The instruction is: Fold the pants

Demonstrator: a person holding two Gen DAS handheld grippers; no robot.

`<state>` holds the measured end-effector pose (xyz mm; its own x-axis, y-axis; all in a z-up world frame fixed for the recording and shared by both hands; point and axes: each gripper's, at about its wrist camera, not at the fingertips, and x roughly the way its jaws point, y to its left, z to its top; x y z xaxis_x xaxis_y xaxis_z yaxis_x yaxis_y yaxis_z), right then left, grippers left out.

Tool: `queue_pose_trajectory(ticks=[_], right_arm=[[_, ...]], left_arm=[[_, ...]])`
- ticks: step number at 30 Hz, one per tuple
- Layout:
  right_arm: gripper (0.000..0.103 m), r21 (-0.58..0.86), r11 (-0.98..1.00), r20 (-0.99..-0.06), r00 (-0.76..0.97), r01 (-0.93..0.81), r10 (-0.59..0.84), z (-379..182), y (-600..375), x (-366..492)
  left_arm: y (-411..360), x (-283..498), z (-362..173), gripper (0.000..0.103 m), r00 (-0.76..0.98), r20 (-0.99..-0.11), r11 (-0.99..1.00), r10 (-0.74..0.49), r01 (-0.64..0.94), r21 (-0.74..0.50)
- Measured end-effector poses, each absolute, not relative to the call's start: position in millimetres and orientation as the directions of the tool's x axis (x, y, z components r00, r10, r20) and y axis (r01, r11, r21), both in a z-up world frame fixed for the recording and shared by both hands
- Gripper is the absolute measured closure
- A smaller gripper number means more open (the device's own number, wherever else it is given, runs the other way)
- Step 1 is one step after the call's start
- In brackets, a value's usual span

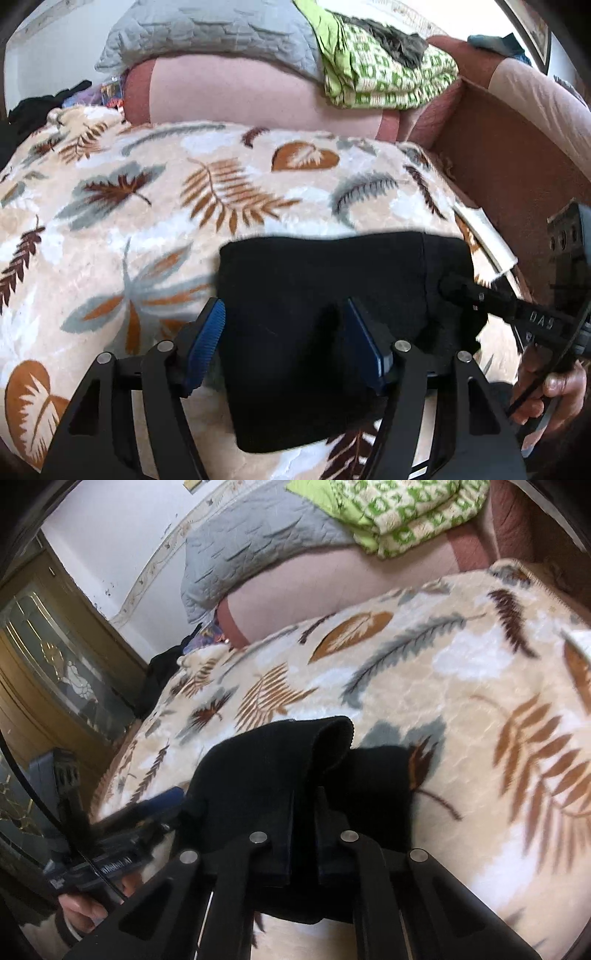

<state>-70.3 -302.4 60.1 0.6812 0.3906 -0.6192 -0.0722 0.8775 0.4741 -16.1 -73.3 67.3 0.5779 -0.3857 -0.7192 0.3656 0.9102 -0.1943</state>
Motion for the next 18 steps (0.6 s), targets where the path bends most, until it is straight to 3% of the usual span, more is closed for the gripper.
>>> queue_pose_trajectory(ticks=[5,8,9,10,12,14,15,16,18], right_arm=[[0.096,0.409,0.913,-0.701,0.643,0.008,0.308,35.2,-310.1,-64.9],[0.086,0.455,0.891,-0.669,0.661,0.004,0.339,40.2,-315.0,-68.9],[0.075,0.467,0.884,-0.654,0.673,0.000,0.345,44.0,-317.6,-69.7],[0.057,0.479,0.878,-0.634,0.688,-0.008,0.353,48.1,-320.6,-69.1],[0.047,0.478,0.879,-0.630,0.695,-0.004,0.346,51.0,-320.4,-62.3],[0.048,0.459,0.889,-0.650,0.681,-0.004,0.338,48.6,-314.1,-49.9],[0.064,0.435,0.900,-0.665,0.670,-0.011,0.330,45.8,-309.3,-43.6],[0.095,0.399,0.917,-0.685,0.658,-0.017,0.311,43.4,-304.4,-37.4],[0.096,0.391,0.920,-0.681,0.666,-0.022,0.306,43.9,-304.8,-32.1]], left_arm=[[-85.3,-1.4,48.2,0.032,0.528,-0.774,0.917,-0.351,0.361,-0.169],[-81.2,-0.7,47.7,0.032,0.520,-0.779,0.917,-0.350,0.362,-0.170],[-78.0,1.1,52.0,0.032,0.535,-0.771,0.920,-0.347,0.355,-0.168],[-75.8,3.8,55.4,0.032,0.546,-0.765,0.924,-0.342,0.346,-0.166],[-73.9,11.7,60.9,0.032,0.558,-0.757,0.927,-0.340,0.334,-0.169],[-77.2,19.3,62.8,0.031,0.560,-0.760,0.930,-0.330,0.331,-0.160],[-81.9,23.6,61.7,0.031,0.558,-0.766,0.931,-0.321,0.336,-0.145],[-85.3,26.7,60.0,0.031,0.556,-0.769,0.931,-0.314,0.340,-0.133],[-94.7,33.5,50.7,0.031,0.545,-0.789,0.935,-0.285,0.341,-0.102]])
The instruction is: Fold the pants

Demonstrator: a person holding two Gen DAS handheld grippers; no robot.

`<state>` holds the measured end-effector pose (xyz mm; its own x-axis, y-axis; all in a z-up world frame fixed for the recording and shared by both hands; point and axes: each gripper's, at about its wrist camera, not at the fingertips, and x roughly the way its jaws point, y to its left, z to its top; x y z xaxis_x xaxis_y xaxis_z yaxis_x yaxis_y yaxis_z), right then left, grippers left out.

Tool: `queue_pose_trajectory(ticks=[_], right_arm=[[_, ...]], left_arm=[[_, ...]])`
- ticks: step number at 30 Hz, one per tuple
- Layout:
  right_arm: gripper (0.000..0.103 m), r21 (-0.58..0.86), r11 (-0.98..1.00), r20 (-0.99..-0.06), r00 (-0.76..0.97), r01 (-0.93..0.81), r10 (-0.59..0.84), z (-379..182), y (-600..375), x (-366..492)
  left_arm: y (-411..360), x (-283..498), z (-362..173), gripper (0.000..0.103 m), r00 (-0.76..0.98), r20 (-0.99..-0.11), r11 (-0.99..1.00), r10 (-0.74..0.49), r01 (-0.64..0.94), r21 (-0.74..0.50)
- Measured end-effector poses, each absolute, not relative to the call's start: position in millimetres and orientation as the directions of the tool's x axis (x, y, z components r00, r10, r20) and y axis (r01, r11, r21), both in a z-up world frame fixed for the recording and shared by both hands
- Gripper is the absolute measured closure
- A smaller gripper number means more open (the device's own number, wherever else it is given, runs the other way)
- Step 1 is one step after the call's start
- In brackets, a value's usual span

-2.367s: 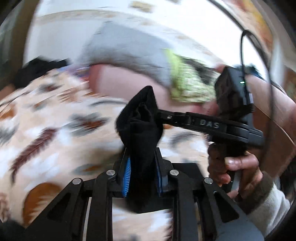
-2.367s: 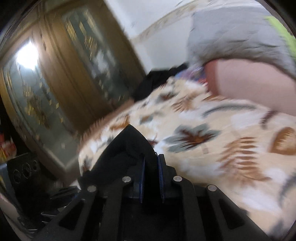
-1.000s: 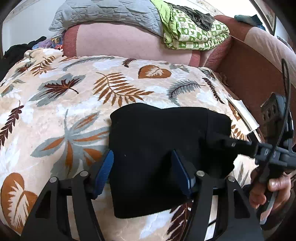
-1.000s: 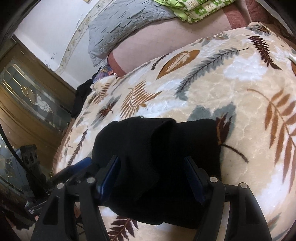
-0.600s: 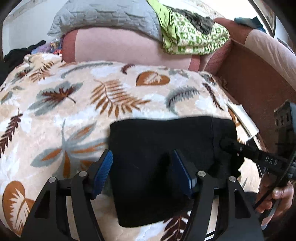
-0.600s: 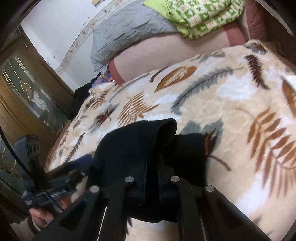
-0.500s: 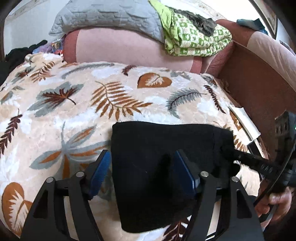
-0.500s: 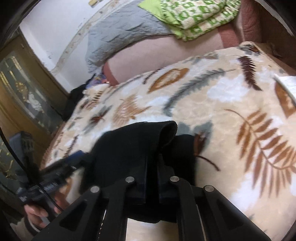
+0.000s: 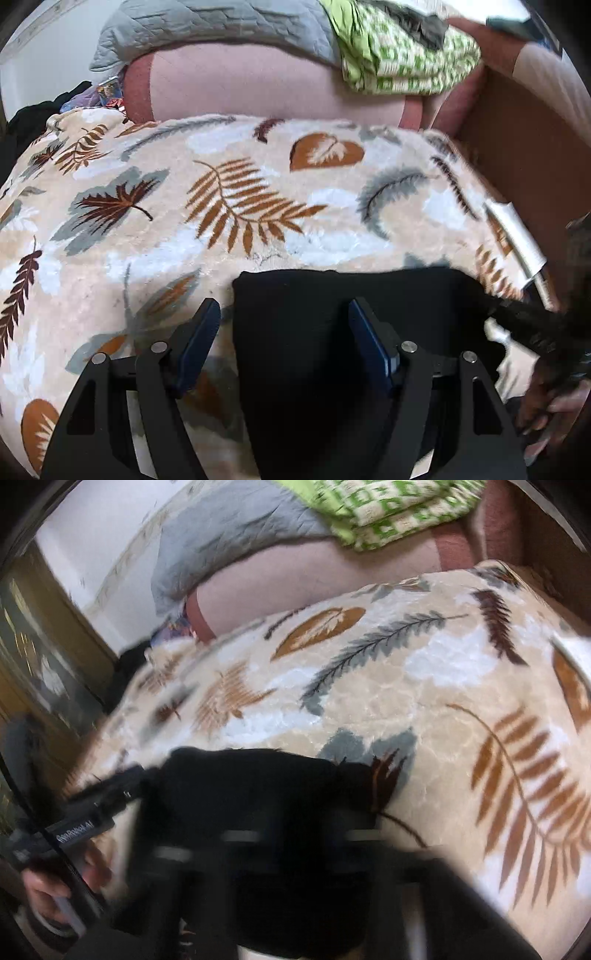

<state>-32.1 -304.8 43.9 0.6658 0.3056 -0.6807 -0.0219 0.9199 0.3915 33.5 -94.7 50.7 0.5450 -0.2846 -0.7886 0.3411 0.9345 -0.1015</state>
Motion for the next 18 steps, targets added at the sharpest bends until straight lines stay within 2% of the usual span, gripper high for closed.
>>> queue_pose_trajectory(ticks=[2,4,8,9,11,12,13,15,17,18], right_arm=[[0.096,0.391,0.920,-0.668,0.686,-0.006,0.289,47.5,-310.3,-30.7],[0.096,0.356,0.934,-0.694,0.675,0.020,0.250,41.2,-312.6,-27.4],[0.093,0.382,0.924,-0.686,0.674,0.014,0.274,36.5,-314.8,-33.3],[0.088,0.410,0.912,-0.674,0.680,0.018,0.289,40.6,-319.1,-38.0],[0.085,0.444,0.896,-0.655,0.683,0.001,0.323,51.6,-325.7,-49.8],[0.077,0.428,0.903,-0.652,0.685,-0.021,0.325,57.6,-325.9,-59.8],[0.063,0.410,0.911,-0.654,0.687,-0.029,0.317,61.1,-324.0,-67.2],[0.048,0.410,0.912,-0.657,0.685,-0.027,0.316,59.6,-321.7,-81.3],[0.048,0.431,0.902,-0.662,0.669,-0.029,0.338,52.2,-317.8,-85.8],[0.052,0.419,0.907,-0.672,0.662,-0.030,0.332,48.2,-314.0,-85.7]], left_arm=[[-98.6,36.3,43.1,0.031,0.532,-0.794,0.933,-0.295,0.341,-0.117],[-101.1,34.5,38.3,0.028,0.537,-0.786,0.934,-0.307,0.330,-0.139],[-103.0,26.4,41.0,0.026,0.553,-0.779,0.934,-0.296,0.340,-0.113],[-100.9,26.2,42.4,0.026,0.543,-0.784,0.933,-0.300,0.339,-0.122],[-93.6,23.2,47.0,0.026,0.530,-0.789,0.932,-0.311,0.331,-0.145],[-90.6,20.5,49.1,0.026,0.538,-0.783,0.934,-0.312,0.325,-0.149],[-87.7,16.2,51.3,0.026,0.547,-0.776,0.934,-0.315,0.322,-0.152],[-84.9,8.4,52.1,0.026,0.554,-0.770,0.934,-0.317,0.322,-0.154],[-85.1,2.0,49.7,0.026,0.553,-0.772,0.935,-0.313,0.324,-0.146],[-86.2,-1.1,47.3,0.026,0.548,-0.776,0.935,-0.310,0.325,-0.144]])
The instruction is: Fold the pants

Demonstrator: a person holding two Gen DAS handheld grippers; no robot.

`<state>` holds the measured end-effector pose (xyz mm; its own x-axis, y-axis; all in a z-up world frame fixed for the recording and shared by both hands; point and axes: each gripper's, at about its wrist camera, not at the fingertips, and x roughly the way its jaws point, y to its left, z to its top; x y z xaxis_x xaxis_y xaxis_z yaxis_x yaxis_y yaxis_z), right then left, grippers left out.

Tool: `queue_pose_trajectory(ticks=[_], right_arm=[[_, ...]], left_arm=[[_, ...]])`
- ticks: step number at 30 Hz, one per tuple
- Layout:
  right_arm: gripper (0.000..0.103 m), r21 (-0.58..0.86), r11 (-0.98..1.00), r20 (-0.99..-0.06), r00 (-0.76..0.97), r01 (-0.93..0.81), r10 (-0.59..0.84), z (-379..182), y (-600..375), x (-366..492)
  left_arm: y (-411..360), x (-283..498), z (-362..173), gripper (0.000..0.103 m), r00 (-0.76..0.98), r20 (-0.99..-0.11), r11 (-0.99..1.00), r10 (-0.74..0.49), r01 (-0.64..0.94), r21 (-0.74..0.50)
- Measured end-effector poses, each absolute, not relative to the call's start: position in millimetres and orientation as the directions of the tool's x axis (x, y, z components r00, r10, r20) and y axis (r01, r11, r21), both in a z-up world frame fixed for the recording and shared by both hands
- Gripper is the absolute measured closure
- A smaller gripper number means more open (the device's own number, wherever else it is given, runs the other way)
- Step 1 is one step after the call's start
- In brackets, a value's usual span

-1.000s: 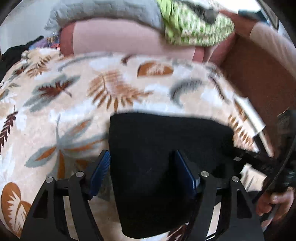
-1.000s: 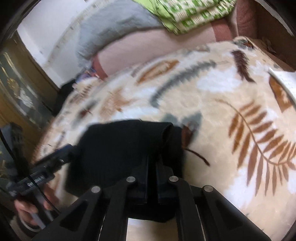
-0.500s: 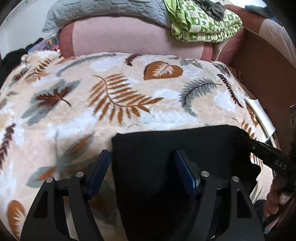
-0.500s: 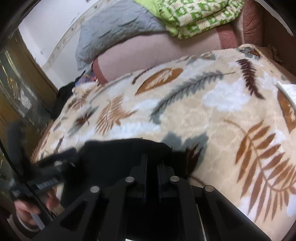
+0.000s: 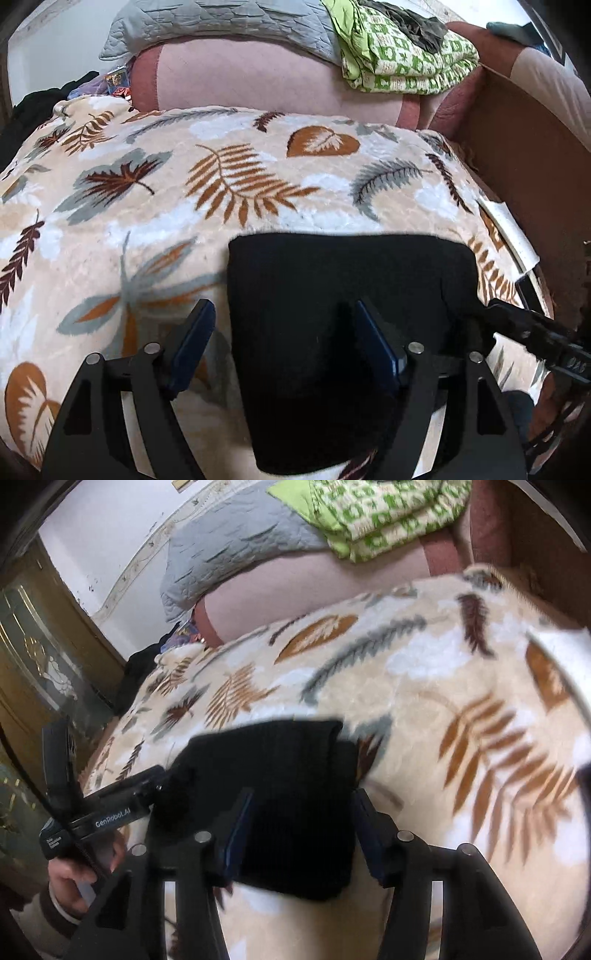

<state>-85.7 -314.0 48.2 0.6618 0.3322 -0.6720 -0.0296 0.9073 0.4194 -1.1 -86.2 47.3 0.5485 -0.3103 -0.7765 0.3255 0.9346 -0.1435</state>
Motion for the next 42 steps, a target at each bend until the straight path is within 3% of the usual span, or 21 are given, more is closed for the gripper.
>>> queue_pose_trajectory(ticks=[2,3,4,14,18,22,27,35,42], right_arm=[[0.089,0.385,0.922,-0.690,0.649,-0.047,0.321,43.4,-304.4,-84.9],[0.098,0.371,0.927,-0.690,0.652,-0.054,0.315,43.8,-301.4,-86.6],[0.098,0.354,0.933,-0.687,0.659,-0.066,0.307,46.3,-299.5,-90.6],[0.098,0.329,0.944,-0.713,0.647,-0.033,0.271,35.4,-302.1,-101.0],[0.090,0.349,0.937,-0.681,0.682,-0.021,0.268,54.9,-308.7,-109.6],[0.071,0.351,0.935,-0.636,0.719,-0.054,0.280,74.6,-302.6,-115.2],[0.071,0.364,0.926,-0.619,0.718,-0.095,0.317,78.4,-285.2,-108.4],[0.073,0.301,0.952,-0.716,0.649,-0.047,0.258,43.0,-282.7,-106.0],[0.070,0.332,0.943,-0.710,0.655,-0.012,0.258,40.0,-296.2,-110.5]], left_arm=[[-88.5,-5.4,43.1,0.026,0.533,-0.787,0.932,-0.311,0.333,-0.142],[-89.6,-8.7,41.7,0.026,0.529,-0.790,0.931,-0.309,0.336,-0.139],[-90.4,-12.2,41.6,0.026,0.531,-0.789,0.931,-0.309,0.339,-0.137],[-96.4,-20.2,35.7,0.022,0.547,-0.785,0.938,-0.291,0.323,-0.123],[-94.3,-22.9,41.6,0.022,0.551,-0.785,0.941,-0.283,0.319,-0.116],[-93.5,-28.2,49.2,0.022,0.568,-0.776,0.941,-0.274,0.325,-0.094],[-87.6,-32.6,56.3,0.022,0.586,-0.764,0.945,-0.269,0.313,-0.092],[-89.3,-37.3,45.4,0.022,0.568,-0.781,0.947,-0.258,0.309,-0.088],[-91.1,-39.9,42.6,0.022,0.566,-0.784,0.950,-0.254,0.300,-0.091]])
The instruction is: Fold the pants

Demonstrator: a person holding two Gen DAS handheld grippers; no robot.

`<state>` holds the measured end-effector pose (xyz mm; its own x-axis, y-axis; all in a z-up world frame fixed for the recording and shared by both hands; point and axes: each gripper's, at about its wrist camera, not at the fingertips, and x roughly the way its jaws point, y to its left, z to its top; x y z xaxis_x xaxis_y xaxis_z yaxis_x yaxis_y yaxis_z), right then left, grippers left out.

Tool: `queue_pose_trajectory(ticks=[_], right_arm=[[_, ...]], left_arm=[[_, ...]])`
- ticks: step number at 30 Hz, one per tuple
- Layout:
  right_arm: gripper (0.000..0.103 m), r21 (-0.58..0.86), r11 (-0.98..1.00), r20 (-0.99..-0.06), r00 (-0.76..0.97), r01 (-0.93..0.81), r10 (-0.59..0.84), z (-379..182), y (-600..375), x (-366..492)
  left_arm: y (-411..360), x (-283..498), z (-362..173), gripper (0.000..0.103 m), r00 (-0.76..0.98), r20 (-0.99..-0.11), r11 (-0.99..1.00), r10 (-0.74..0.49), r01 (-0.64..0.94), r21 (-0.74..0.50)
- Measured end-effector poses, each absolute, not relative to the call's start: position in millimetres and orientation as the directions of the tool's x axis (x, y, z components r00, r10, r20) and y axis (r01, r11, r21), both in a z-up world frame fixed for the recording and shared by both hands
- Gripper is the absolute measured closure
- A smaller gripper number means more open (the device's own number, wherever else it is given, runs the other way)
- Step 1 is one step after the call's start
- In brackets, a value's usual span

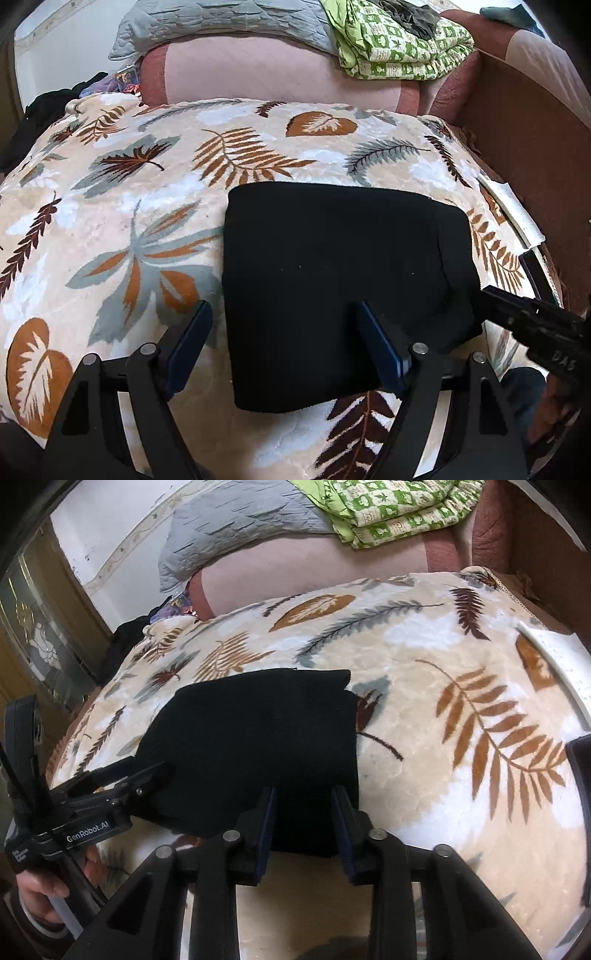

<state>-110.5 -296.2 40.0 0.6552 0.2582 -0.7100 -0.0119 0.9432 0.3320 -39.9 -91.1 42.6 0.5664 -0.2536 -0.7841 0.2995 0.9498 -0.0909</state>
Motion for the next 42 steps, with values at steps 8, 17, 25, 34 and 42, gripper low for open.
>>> queue_pose_trajectory(ticks=[8,17,25,34,42], right_arm=[[0.062,0.358,0.933,-0.645,0.714,-0.033,0.273,67.6,-289.8,-116.7],[0.059,0.373,0.925,-0.608,0.732,-0.078,0.307,85.1,-276.9,-112.9],[0.058,0.366,0.927,-0.643,0.699,-0.078,0.313,71.5,-265.8,-104.1],[0.047,0.358,0.932,-0.660,0.688,-0.066,0.302,64.0,-265.3,-100.9],[0.045,0.338,0.940,-0.675,0.687,-0.036,0.269,58.6,-271.1,-97.6]], left_arm=[[-85.3,-44.2,56.1,0.022,0.598,-0.762,0.953,-0.246,0.294,-0.076],[-75.3,-42.6,60.3,0.022,0.614,-0.755,0.960,-0.228,0.272,-0.069],[-70.5,-41.4,59.6,0.022,0.614,-0.758,0.963,-0.220,0.259,-0.070],[-68.8,-38.2,55.7,0.022,0.601,-0.767,0.964,-0.223,0.250,-0.084],[-62.2,-32.8,48.6,0.022,0.571,-0.784,0.963,-0.242,0.241,-0.122]])
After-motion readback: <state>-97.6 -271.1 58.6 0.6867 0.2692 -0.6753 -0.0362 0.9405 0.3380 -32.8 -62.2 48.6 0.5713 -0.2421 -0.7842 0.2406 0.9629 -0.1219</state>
